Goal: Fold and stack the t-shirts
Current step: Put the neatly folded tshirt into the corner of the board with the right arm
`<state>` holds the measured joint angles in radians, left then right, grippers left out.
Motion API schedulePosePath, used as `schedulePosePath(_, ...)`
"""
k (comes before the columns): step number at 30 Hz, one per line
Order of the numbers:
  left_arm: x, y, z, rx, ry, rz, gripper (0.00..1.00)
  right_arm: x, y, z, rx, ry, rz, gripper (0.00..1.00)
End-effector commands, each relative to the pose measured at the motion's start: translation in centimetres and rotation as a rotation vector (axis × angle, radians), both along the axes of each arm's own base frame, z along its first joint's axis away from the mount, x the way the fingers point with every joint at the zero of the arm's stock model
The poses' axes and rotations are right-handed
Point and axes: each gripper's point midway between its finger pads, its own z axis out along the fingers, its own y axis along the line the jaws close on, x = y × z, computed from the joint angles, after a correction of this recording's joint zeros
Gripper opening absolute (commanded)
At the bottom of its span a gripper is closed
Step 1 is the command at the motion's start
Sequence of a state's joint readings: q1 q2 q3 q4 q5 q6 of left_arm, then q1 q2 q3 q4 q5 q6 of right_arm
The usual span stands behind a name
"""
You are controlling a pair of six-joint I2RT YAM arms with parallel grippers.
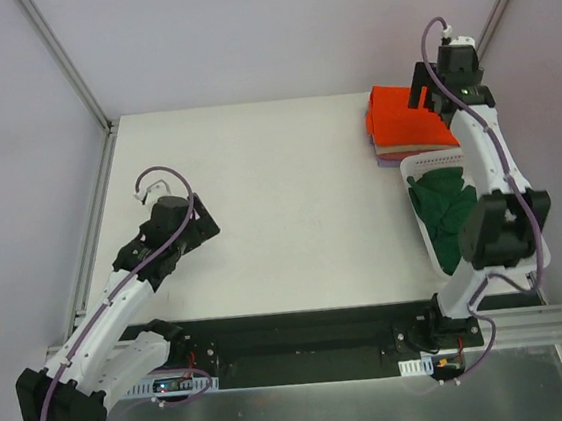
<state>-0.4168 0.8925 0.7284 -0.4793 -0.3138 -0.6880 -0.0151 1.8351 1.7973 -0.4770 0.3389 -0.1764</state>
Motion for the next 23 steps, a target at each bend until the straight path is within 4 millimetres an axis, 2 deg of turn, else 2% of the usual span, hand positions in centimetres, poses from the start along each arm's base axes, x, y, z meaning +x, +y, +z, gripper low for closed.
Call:
schedulePosePath(1,-0.5,0.1,0.7,-0.019,-0.016,-0.012,0.99,-6.4,8.5,5.2,0.225,-0.170,0.269,0.96)
schedulePosePath(4,-0.7,0.1,1.2,-0.023,-0.034,-0.026,0.99,-10.8,10.4,3.5,0.302,-0.197,0.304,0.96)
schedulePosePath(5,-0.8,0.0,1.4,-0.027,-0.043,-0.039,0.99,-12.6,11.1,1.1,0.342,-0.172,0.331,0.96)
schedulePosePath(6,-0.9,-0.1,1.4,-0.033,-0.047,-0.046,0.99,-14.2,11.5,-0.3,0.363,-0.176,0.345,0.96)
schedulePosePath(9,-1.0,-0.2,1.5,-0.050,-0.080,-0.047,0.99,-17.6,12.5,-2.9,0.464,-0.240,0.357,0.96)
schedulePosePath(11,-0.9,-0.3,1.6,-0.061,-0.107,-0.057,0.99,-19.6,13.1,-4.0,0.508,-0.259,0.381,0.96)
schedulePosePath(13,-1.0,-0.6,2.0,-0.072,-0.137,-0.082,0.99,-21.0,13.2,-5.6,0.532,-0.265,0.372,0.96)
schedulePosePath(14,-1.0,-0.8,2.2,-0.080,-0.151,-0.096,0.99,-21.5,12.6,-6.6,0.524,-0.265,0.342,0.96)
schedulePosePath(16,-1.3,-1.0,2.0,-0.094,-0.168,-0.116,0.99,-22.2,10.9,-7.2,0.483,-0.319,0.259,0.96)
schedulePosePath(18,-1.3,-1.2,2.1,-0.105,-0.204,-0.131,0.99,-22.4,9.6,-7.0,0.444,-0.386,0.212,0.96)
schedulePosePath(23,-1.5,-1.1,3.1,-0.123,-0.281,-0.140,0.99,-22.9,10.0,-5.4,0.452,-0.484,0.258,0.96)
